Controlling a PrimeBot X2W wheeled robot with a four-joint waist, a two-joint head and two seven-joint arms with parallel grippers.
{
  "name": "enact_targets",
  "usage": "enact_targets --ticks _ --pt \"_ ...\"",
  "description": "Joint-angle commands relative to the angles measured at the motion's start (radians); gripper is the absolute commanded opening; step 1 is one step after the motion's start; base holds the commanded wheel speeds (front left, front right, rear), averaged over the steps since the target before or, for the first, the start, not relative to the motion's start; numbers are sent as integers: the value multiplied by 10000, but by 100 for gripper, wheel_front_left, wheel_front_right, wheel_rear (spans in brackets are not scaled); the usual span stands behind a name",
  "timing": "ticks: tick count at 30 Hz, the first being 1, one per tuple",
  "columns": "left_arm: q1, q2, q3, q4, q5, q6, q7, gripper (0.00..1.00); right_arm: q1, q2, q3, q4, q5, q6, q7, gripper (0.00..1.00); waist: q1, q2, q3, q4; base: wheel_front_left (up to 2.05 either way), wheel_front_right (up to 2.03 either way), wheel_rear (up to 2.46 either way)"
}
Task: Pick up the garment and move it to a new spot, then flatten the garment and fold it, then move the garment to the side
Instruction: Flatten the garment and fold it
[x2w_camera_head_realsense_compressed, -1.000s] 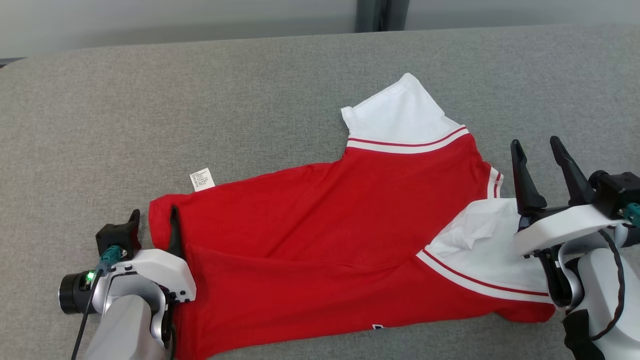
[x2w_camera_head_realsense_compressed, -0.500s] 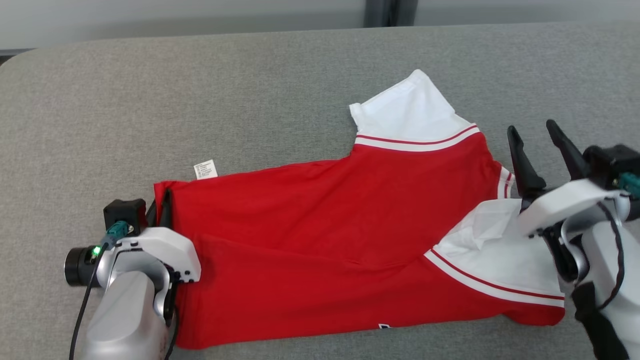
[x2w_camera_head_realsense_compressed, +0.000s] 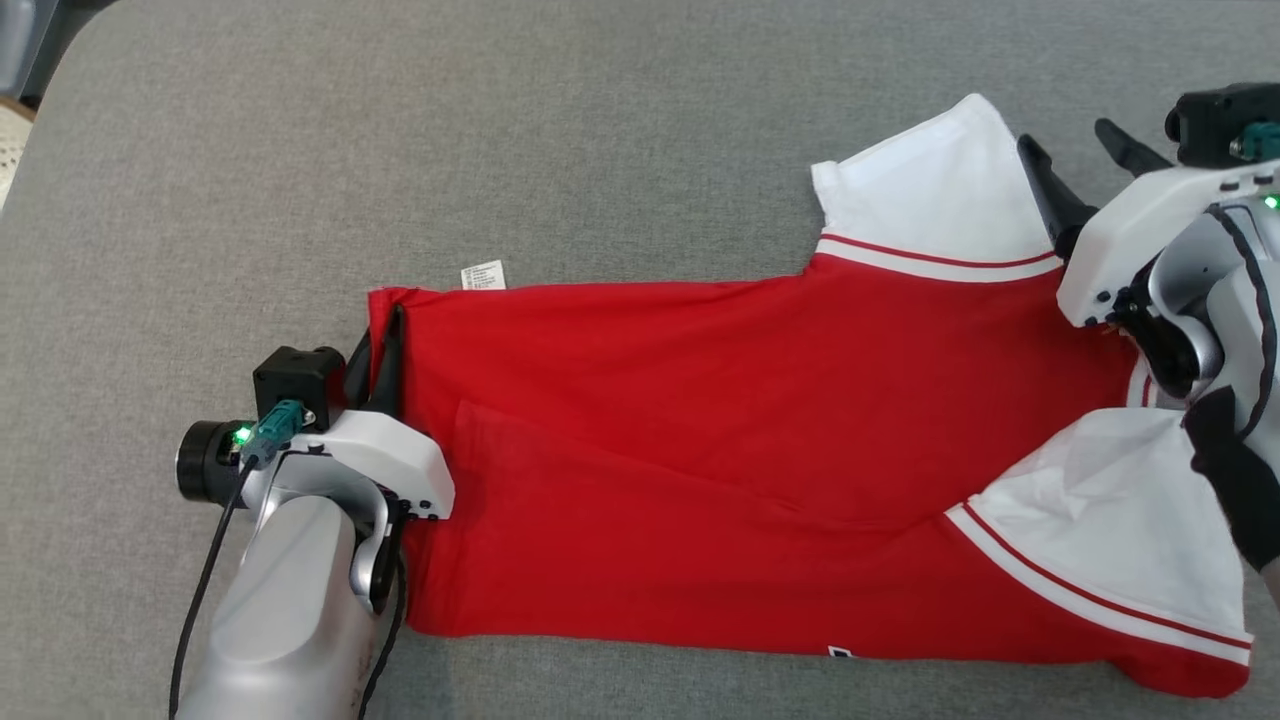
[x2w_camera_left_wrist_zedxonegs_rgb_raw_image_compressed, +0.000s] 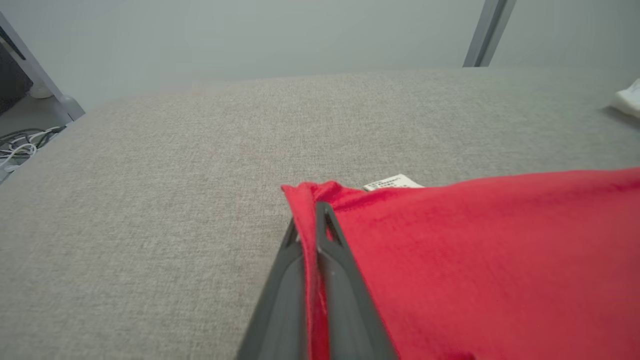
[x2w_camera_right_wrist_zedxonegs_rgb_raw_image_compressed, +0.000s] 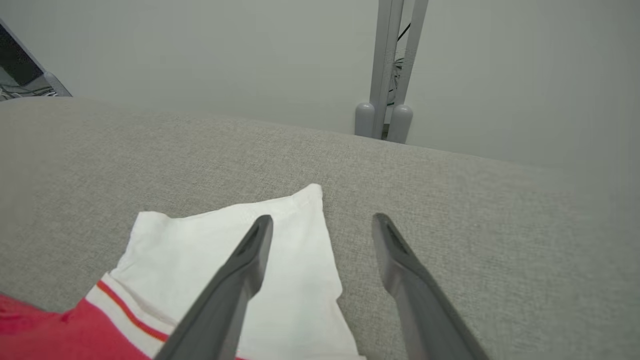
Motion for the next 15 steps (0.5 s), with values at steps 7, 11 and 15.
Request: enact_targets --ticks 7,11,15 --pt "-460 52 -1428 -628 -1299 266 -9 0 -1440 -327 675 1254 380 -1 614 100 0 0 896 900 0 0 0" --pt "-641 50 -1894 -828 -1612 470 -8 0 -1883 -382 956 1744 475 -1 803 100 0 0 1140 1099 0 0 0" --pt "-731 51 -2129 -954 -1832 626 -8 0 -2142 -380 1228 2073 569 -1 805 17 0 0 1261 1176 0 0 0"
